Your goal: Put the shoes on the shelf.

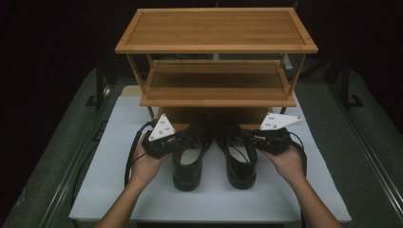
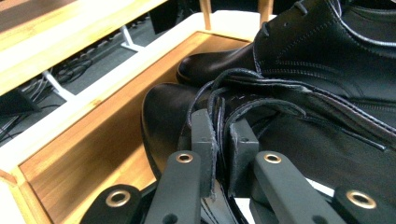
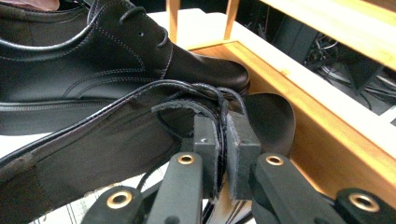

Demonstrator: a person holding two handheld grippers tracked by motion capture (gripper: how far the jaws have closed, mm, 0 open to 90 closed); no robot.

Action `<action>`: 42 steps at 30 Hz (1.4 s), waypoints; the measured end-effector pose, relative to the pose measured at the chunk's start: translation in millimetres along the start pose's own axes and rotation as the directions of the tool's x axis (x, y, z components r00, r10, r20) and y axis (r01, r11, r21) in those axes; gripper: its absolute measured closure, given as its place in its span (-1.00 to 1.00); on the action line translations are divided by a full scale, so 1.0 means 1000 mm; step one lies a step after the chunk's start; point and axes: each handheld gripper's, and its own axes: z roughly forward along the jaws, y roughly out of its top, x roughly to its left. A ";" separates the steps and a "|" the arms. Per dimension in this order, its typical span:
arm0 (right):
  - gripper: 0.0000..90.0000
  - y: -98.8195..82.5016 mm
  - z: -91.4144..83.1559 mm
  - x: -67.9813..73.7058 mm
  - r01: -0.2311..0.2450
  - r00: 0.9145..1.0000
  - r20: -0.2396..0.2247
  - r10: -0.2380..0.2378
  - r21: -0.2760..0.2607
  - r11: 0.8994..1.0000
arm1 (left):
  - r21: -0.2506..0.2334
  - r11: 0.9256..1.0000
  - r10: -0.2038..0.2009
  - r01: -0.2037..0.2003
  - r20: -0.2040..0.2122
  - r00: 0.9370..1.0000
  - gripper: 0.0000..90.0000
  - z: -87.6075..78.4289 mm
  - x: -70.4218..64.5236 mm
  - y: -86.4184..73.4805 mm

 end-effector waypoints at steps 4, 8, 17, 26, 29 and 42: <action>0.87 0.003 0.016 -0.011 0.010 1.000 0.015 -0.010 0.016 1.000 | -0.004 1.000 -0.016 0.016 -0.020 1.000 0.86 0.018 0.012 -0.003; 0.87 0.003 0.029 -0.020 0.016 0.999 0.041 -0.017 0.022 1.000 | -0.006 1.000 -0.010 0.010 -0.053 0.999 0.86 0.033 0.020 -0.005; 0.87 0.003 0.048 -0.032 0.022 0.995 0.098 -0.025 0.029 0.999 | 0.001 1.000 0.008 -0.008 -0.110 0.994 0.86 0.060 0.023 -0.007; 0.86 -0.004 0.058 -0.032 0.022 0.992 0.121 -0.027 0.043 0.999 | 0.009 1.000 0.009 -0.008 -0.104 0.994 0.86 0.069 0.021 -0.010; 0.86 -0.006 0.060 -0.030 0.019 0.993 0.115 -0.024 0.039 0.999 | 0.012 1.000 0.006 -0.005 -0.091 0.996 0.85 0.067 0.021 -0.011; 0.74 -0.015 0.059 -0.013 0.044 0.992 0.117 -0.045 0.011 0.999 | -0.017 1.000 -0.018 0.017 -0.059 0.998 0.71 0.063 0.014 -0.018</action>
